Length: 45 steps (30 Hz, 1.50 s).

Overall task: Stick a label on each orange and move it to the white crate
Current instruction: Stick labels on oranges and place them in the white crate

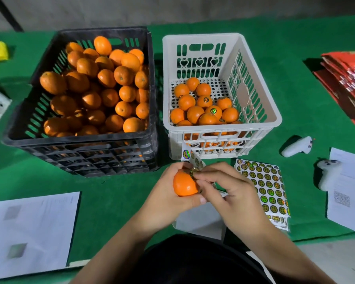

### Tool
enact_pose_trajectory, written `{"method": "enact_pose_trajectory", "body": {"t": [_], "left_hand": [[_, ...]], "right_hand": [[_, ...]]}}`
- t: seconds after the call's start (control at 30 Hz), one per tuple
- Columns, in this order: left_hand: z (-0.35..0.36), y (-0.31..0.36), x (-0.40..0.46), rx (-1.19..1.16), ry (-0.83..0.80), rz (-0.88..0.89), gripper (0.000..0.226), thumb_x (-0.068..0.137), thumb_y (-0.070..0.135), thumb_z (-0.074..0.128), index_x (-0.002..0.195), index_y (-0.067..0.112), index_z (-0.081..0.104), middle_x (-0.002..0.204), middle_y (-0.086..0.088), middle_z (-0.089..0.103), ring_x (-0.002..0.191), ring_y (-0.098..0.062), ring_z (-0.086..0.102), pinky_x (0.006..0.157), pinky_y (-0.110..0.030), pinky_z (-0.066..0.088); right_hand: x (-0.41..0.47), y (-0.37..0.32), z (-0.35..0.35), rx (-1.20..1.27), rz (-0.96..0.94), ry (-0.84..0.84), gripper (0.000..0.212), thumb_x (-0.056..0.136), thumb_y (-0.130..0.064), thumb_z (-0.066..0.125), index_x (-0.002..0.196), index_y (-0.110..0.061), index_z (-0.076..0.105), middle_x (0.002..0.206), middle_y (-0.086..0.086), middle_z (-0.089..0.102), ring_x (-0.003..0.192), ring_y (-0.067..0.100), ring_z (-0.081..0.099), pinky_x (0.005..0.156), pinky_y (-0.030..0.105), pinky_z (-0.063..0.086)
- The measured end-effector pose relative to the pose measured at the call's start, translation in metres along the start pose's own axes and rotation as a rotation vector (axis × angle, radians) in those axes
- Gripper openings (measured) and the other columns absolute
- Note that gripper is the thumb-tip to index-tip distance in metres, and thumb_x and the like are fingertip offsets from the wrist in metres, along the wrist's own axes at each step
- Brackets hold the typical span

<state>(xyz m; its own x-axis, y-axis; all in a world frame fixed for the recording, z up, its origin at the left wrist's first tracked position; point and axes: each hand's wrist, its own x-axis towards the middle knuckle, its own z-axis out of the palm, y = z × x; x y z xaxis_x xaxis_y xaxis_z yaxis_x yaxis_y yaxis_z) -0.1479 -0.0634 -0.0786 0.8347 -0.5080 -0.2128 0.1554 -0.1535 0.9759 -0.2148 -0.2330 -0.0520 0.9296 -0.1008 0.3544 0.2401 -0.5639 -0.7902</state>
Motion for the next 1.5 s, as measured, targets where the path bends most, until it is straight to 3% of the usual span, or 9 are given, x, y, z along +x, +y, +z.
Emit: {"method": "enact_pose_trajectory", "body": {"t": [0.23, 0.43, 0.57, 0.7, 0.87, 1.07, 1.17, 1.27, 1.5], "left_hand": [[-0.002, 0.001, 0.001, -0.002, 0.045, -0.021, 0.074, 0.054, 0.035, 0.096, 0.121, 0.040, 0.063, 0.119, 0.005, 0.071, 0.104, -0.015, 0.072, 0.086, -0.029, 0.060], [-0.003, 0.000, 0.001, 0.063, 0.036, 0.005, 0.080, 0.062, 0.036, 0.092, 0.134, 0.035, 0.058, 0.132, -0.003, 0.065, 0.118, -0.023, 0.069, 0.100, -0.048, 0.059], [-0.001, -0.001, -0.002, 0.089, 0.035, 0.027, 0.080, 0.063, 0.040, 0.092, 0.135, 0.037, 0.056, 0.132, -0.003, 0.063, 0.117, -0.022, 0.068, 0.101, -0.047, 0.057], [-0.001, 0.006, -0.005, 0.261, 0.053, 0.124, 0.075, 0.066, 0.057, 0.087, 0.133, 0.051, 0.052, 0.130, 0.021, 0.056, 0.119, -0.003, 0.060, 0.091, -0.015, 0.051], [-0.006, 0.014, -0.004, 0.264, 0.000, 0.143, 0.083, 0.062, 0.063, 0.093, 0.134, 0.046, 0.054, 0.129, 0.020, 0.056, 0.121, -0.006, 0.060, 0.094, -0.023, 0.053], [-0.007, 0.013, -0.006, 0.141, -0.100, 0.097, 0.056, 0.086, 0.049, 0.078, 0.136, 0.041, 0.054, 0.129, 0.002, 0.062, 0.116, -0.021, 0.067, 0.098, -0.047, 0.058], [-0.006, 0.012, -0.007, 0.107, -0.085, 0.082, 0.048, 0.091, 0.049, 0.069, 0.136, 0.039, 0.056, 0.121, 0.003, 0.064, 0.113, -0.019, 0.066, 0.098, -0.040, 0.054], [-0.007, 0.008, -0.006, 0.121, -0.076, 0.089, 0.056, 0.089, 0.045, 0.068, 0.141, 0.033, 0.052, 0.127, -0.001, 0.062, 0.116, -0.020, 0.065, 0.099, -0.040, 0.054], [-0.010, 0.008, -0.003, 0.254, -0.069, 0.123, 0.060, 0.089, 0.046, 0.063, 0.145, 0.044, 0.043, 0.134, 0.017, 0.050, 0.114, -0.006, 0.060, 0.086, -0.018, 0.053]], "right_hand": [[-0.004, -0.001, -0.004, -0.148, 0.012, -0.217, 0.040, 0.097, -0.035, 0.062, 0.133, -0.021, 0.073, 0.124, -0.007, 0.054, 0.117, 0.021, 0.055, 0.097, 0.026, 0.046], [-0.008, -0.011, 0.002, -0.203, 0.034, -0.301, 0.055, 0.101, -0.033, 0.049, 0.154, -0.017, 0.051, 0.148, -0.006, 0.045, 0.134, 0.018, 0.048, 0.104, 0.035, 0.049], [-0.004, -0.015, -0.001, -0.010, 0.168, -0.239, 0.050, 0.101, -0.038, 0.057, 0.149, -0.025, 0.056, 0.139, -0.014, 0.051, 0.131, 0.011, 0.052, 0.102, 0.022, 0.046], [0.007, -0.018, -0.003, 0.026, 0.233, -0.164, 0.035, 0.101, -0.024, 0.067, 0.136, -0.026, 0.067, 0.118, -0.012, 0.056, 0.117, 0.012, 0.058, 0.093, 0.012, 0.043], [0.021, -0.023, -0.009, 0.187, 0.336, -0.179, 0.023, 0.091, -0.013, 0.078, 0.100, -0.033, 0.073, 0.101, -0.004, 0.061, 0.099, 0.015, 0.061, 0.085, 0.016, 0.046], [0.032, -0.026, -0.015, 0.331, 0.491, -0.237, 0.021, 0.092, -0.009, 0.077, 0.089, -0.029, 0.076, 0.090, 0.000, 0.069, 0.081, 0.007, 0.062, 0.073, 0.021, 0.051], [0.035, -0.025, -0.017, 0.402, 0.542, -0.273, 0.020, 0.096, -0.013, 0.074, 0.088, -0.031, 0.077, 0.087, 0.012, 0.069, 0.076, 0.010, 0.058, 0.069, 0.022, 0.049], [0.036, -0.022, -0.016, 0.449, 0.601, -0.287, 0.017, 0.097, -0.016, 0.073, 0.088, -0.030, 0.078, 0.082, 0.004, 0.069, 0.079, 0.012, 0.059, 0.073, 0.024, 0.050], [0.031, -0.020, -0.009, 0.556, 0.680, -0.193, 0.015, 0.098, -0.010, 0.069, 0.089, -0.019, 0.076, 0.080, 0.000, 0.070, 0.073, 0.009, 0.057, 0.069, 0.020, 0.048]]}}
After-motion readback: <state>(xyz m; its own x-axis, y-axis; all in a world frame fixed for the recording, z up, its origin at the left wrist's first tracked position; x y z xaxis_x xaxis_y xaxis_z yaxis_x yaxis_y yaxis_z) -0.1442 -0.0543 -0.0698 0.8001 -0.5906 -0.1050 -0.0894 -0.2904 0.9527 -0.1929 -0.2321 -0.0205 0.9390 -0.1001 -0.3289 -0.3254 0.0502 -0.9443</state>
